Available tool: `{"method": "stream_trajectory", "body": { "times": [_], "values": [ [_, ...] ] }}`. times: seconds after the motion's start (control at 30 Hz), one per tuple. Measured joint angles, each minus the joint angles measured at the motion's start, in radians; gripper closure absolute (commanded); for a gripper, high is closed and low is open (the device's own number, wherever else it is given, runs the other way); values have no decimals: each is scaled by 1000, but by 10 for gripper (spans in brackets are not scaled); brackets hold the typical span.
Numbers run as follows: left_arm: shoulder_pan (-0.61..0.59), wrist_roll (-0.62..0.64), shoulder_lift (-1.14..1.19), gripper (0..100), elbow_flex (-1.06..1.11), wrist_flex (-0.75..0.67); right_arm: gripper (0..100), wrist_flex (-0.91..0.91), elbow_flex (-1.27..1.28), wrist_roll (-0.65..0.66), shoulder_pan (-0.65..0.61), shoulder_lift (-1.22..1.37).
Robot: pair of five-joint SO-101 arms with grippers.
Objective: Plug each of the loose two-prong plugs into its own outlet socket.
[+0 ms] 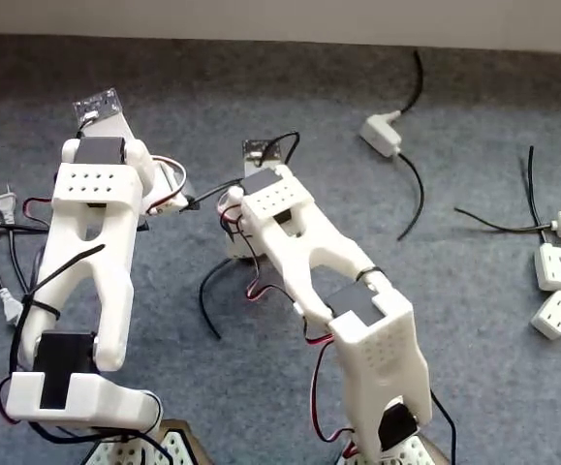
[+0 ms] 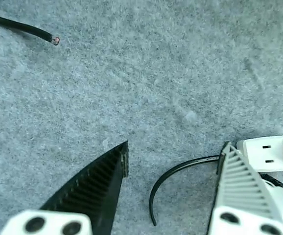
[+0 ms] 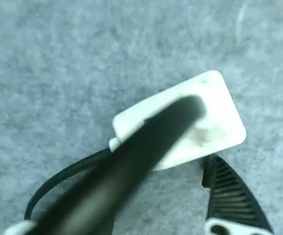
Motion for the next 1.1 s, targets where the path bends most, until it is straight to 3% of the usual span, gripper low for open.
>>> {"method": "stream_trajectory", "body": {
  "times": [0.3, 0.67, 1.1],
  "values": [
    [0, 0, 0, 705, 0, 0, 756, -74, -8, 2, 60, 0],
    [5, -2, 0, 705, 0, -3, 756, -38, -255, 0, 81, 6],
    [5, -2, 0, 705, 0, -3, 757, -170, -256, -189, 86, 64]
  ]
}}
